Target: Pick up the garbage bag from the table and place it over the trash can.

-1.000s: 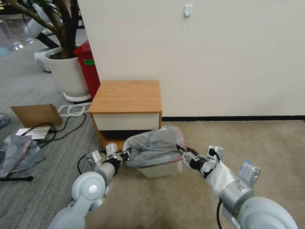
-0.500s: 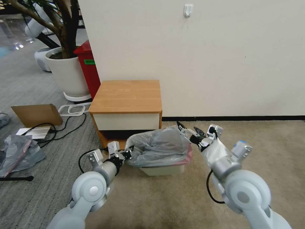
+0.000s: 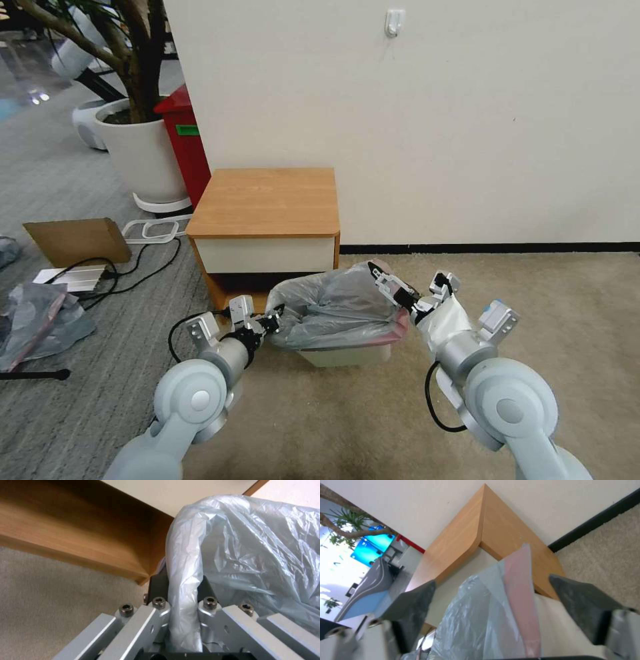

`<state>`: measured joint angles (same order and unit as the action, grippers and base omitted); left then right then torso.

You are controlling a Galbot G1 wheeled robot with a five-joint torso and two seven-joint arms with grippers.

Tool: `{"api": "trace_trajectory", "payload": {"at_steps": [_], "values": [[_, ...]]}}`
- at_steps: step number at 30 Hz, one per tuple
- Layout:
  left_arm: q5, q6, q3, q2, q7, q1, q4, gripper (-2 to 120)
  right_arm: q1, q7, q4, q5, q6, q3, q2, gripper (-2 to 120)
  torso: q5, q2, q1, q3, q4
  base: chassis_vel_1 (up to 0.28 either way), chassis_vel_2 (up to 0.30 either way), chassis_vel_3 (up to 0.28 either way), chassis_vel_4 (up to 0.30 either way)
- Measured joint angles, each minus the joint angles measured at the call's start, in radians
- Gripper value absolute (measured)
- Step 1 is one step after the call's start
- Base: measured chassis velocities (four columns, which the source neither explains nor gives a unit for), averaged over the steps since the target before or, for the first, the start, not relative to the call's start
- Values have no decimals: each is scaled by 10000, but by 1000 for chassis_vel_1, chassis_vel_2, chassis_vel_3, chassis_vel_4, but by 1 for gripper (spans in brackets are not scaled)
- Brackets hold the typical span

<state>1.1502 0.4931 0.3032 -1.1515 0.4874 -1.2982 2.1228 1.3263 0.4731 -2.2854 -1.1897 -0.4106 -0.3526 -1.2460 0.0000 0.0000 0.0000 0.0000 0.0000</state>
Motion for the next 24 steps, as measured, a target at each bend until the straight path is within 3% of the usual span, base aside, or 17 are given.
{"api": "trace_trajectory", "payload": {"at_steps": [2, 4, 20, 24], "values": [[-1, -3, -2, -16, -1, 3, -1, 5, 21, -15, -16, -19, 13, 18, -26, 75, 0, 0, -1, 0, 0, 0, 0, 0, 0], [-1, -3, -3, -33, 0, 3, 1, 5, 26, -28, -18, -19, 34, 24, -39, 71, 0, 0, 0, 0, 0, 0, 0, 0, 0], [9, -21, 22, -147, -5, -11, 37, 5, 154, -276, -51, 95, 134, -26, -378, 10, 1, 0, 0, 0, 0, 0, 0, 0, 0], [54, -17, 13, -231, -7, -93, 37, 5, 238, -522, -60, 430, 155, -29, -477, 3, -1, 0, 0, 0, 0, 0, 0, 0, 0]]}}
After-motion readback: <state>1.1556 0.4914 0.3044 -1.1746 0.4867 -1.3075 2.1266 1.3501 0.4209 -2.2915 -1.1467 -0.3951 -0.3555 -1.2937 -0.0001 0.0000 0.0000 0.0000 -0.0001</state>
